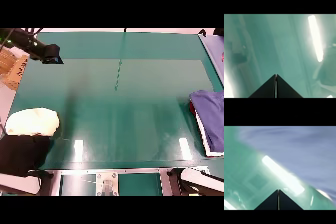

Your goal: Fold the shirts.

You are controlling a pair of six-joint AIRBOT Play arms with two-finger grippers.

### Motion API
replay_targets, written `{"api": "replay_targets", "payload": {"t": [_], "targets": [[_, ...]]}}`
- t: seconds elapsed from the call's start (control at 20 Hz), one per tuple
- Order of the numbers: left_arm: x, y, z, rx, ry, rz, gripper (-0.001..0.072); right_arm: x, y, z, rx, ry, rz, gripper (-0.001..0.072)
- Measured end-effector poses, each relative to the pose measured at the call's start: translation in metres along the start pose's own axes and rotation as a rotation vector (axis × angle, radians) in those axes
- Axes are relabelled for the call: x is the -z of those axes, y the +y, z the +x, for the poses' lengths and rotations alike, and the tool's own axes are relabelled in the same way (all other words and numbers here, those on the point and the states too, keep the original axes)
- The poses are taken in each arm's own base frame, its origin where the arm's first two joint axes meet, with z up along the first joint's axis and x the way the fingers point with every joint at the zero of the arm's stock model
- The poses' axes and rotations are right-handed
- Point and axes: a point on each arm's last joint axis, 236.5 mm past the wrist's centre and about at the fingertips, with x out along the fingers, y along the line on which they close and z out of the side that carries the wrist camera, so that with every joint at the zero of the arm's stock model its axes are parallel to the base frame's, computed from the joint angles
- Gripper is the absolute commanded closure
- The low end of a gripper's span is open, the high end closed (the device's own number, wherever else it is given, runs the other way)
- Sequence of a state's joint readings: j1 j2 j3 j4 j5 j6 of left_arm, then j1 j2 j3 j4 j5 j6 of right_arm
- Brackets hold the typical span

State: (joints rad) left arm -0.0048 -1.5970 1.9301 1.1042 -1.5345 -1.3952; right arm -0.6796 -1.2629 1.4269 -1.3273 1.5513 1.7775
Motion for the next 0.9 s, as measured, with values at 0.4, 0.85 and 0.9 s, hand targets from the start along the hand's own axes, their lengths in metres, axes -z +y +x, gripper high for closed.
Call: {"api": "replay_targets", "payload": {"t": [0.4,0.85,0.9], "targets": [[0.138,-0.016,0.014,0.016,0.111,-0.152,0.0688,0.131,0.077,0.061,-0.094,0.081,-0.398,0.0689],[0.194,-0.018,0.026,0.013,0.148,-0.213,0.0687,0.187,0.087,0.079,-0.113,0.165,-0.522,0.0689],[0.195,-0.018,0.027,0.014,0.150,-0.214,0.0687,0.188,0.087,0.079,-0.114,0.167,-0.525,0.0689]]}}
